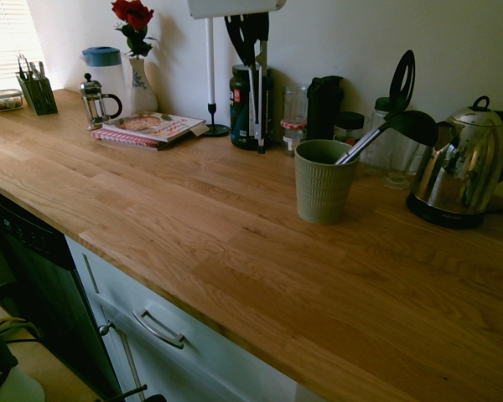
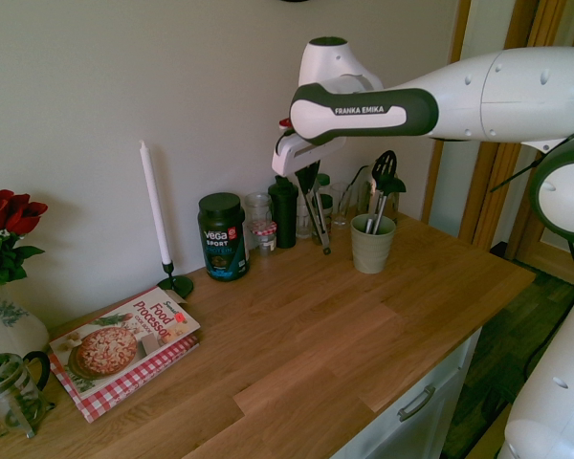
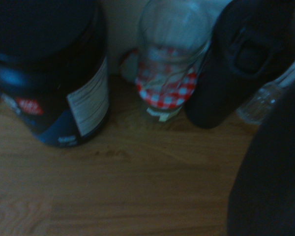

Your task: Put the tongs back in the holder

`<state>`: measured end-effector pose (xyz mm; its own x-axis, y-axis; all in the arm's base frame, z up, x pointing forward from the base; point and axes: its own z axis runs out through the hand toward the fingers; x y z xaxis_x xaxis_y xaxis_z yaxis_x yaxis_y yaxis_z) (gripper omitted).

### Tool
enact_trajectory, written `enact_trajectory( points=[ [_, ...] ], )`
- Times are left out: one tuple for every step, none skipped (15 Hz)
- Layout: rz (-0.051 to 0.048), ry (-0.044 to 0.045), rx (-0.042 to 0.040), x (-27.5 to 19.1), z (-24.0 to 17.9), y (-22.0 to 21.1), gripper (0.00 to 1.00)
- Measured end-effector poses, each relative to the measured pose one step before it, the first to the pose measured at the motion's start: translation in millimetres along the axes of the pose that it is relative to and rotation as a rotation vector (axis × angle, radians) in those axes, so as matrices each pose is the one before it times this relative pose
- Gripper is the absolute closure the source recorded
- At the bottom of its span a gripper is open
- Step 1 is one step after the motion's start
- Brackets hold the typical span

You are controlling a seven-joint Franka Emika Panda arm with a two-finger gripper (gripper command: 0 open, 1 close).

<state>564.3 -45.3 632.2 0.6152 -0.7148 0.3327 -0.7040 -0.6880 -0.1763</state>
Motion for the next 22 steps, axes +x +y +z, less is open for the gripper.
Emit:
enact_trajectory(
  points=[
    [0.04720,0.02688,0.01394,13.32,-13.12,6.04,1.00],
    [0.04575,0.02838,0.01089,15.50,-10.98,9.27,1.00],
    [0.05024,0.03450,0.01199,17.68,-9.52,11.57,1.00],
    [0.03969,0.03086,0.00786,15.77,-6.69,10.17,1.00],
    [0.04410,0.03809,0.01751,18.28,-2.89,12.20,1.00],
    [0.03656,0.04934,0.02613,18.82,-0.44,10.53,1.00],
    [0.04097,0.04844,0.02673,11.55,5.11,6.22,1.00],
    [0.04967,0.03799,0.01752,7.90,12.60,10.10,1.00],
    [0.03630,0.01417,0.00907,-0.38,15.74,9.34,1.00],
    [0.02062,-0.00564,-0.00284,-5.46,12.18,6.04,1.00],
    [0.01283,-0.00259,-0.00568,-0.87,6.57,5.91,1.00],
    [0.00721,0.00054,-0.00160,0.34,2.11,3.14,1.00],
    [0.00606,0.00333,0.00150,2.03,-1.98,1.22,1.00],
    [0.00643,0.00453,0.00253,2.82,-3.15,1.28,1.00],
    [0.00593,0.00298,0.00208,1.98,-3.43,0.95,1.00],
    [0.00454,-0.00060,-0.00083,0.55,-3.23,1.13,1.00],
    [0.00494,-0.00798,-0.00732,-1.58,-0.92,3.01,1.00],
    [0.00637,-0.01118,-0.00846,-3.67,0.83,4.95,1.00],
    [0.00773,-0.00969,-0.00801,-4.69,1.02,5.89,1.00],
    [0.00690,-0.00581,-0.00850,-4.20,0.39,6.20,1.00],
    [0.00523,-0.00478,-0.00796,-4.02,0.16,6.20,1.00],
    [0.00662,-0.00567,-0.00790,-3.42,0.71,6.20,1.00]
  ],
)
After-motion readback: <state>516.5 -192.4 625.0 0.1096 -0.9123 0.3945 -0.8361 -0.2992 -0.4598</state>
